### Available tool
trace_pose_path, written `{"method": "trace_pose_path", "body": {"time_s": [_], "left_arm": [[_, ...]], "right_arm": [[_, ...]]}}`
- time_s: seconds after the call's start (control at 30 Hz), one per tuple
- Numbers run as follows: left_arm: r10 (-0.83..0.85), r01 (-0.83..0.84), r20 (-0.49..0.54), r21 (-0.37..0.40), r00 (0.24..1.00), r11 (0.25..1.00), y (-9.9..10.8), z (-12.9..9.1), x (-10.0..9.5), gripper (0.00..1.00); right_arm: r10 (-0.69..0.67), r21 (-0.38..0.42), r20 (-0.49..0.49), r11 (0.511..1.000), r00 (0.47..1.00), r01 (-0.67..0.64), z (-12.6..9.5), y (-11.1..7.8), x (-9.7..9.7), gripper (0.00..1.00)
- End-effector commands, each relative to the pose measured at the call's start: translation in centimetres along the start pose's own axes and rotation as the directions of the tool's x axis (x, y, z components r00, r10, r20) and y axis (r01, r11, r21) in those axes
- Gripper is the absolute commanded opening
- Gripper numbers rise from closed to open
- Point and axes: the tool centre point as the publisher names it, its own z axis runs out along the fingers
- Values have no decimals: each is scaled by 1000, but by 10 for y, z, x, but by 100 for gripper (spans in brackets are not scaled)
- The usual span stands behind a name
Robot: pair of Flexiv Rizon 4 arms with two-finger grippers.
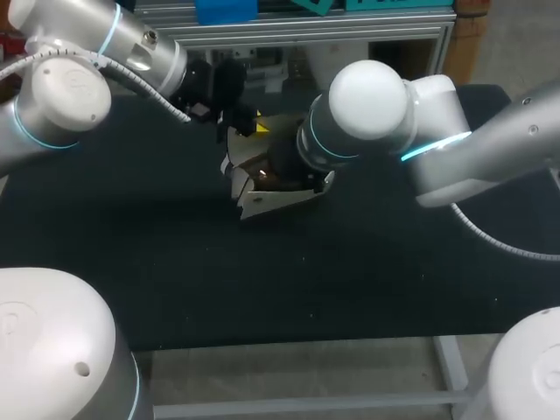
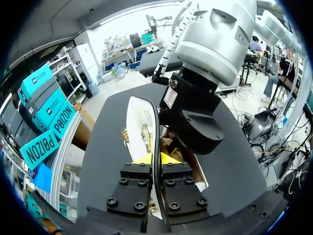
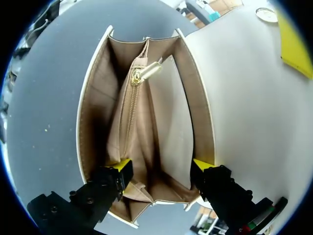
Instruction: Pick up the bag, open it, inspect its contents, close it, and place it on the opposite side
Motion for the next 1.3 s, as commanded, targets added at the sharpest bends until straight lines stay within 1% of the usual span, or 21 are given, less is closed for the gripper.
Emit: {"method": "trace_pose_path", "body": {"time_s": [0.03,0.33,0.83,0.87,0.9,0.93,1.0,1.03,1.07,1.2,1.3], "left_arm": [[4,-4,-4,1,1000,1000,-2,-3,1,0],[4,-4,-6,-1,1000,1000,0,-2,-1,0],[12,-12,-10,-3,1000,1000,-1,-2,0,0],[12,-12,-11,-3,1000,1000,-1,-2,0,0],[12,-12,-11,-3,1000,1000,-1,-2,0,0],[12,-12,-12,-3,1000,1000,-1,-2,0,0],[11,-11,-13,-2,1000,1000,-2,-2,0,0],[11,-11,-14,-2,1000,1000,-2,-2,0,0],[11,-11,-15,-3,1000,1000,-2,-2,0,0],[7,-7,-19,-5,1000,1000,-2,-1,0,0],[3,-3,-20,-6,1000,1000,-2,-1,0,0]], "right_arm": [[-1,4,1,1000,1000,1,5,-2,0,100],[-4,2,1,1000,1000,3,6,-1,1,100],[-6,3,20,1000,1000,6,-2,-1,-1,100],[-6,3,22,1000,1000,6,-3,-1,-1,96],[-6,4,25,1000,1000,6,-3,-1,-1,78],[-3,7,31,1000,1000,2,-4,-1,-1,52],[-2,8,35,1000,999,1,-6,-2,0,32],[-1,10,41,1000,999,1,-7,-2,0,7],[-1,10,45,1000,999,1,-7,-2,0,0],[2,9,79,1000,997,-2,-13,-2,0,0],[-1,7,107,1000,994,1,-22,-1,-1,0]]}}
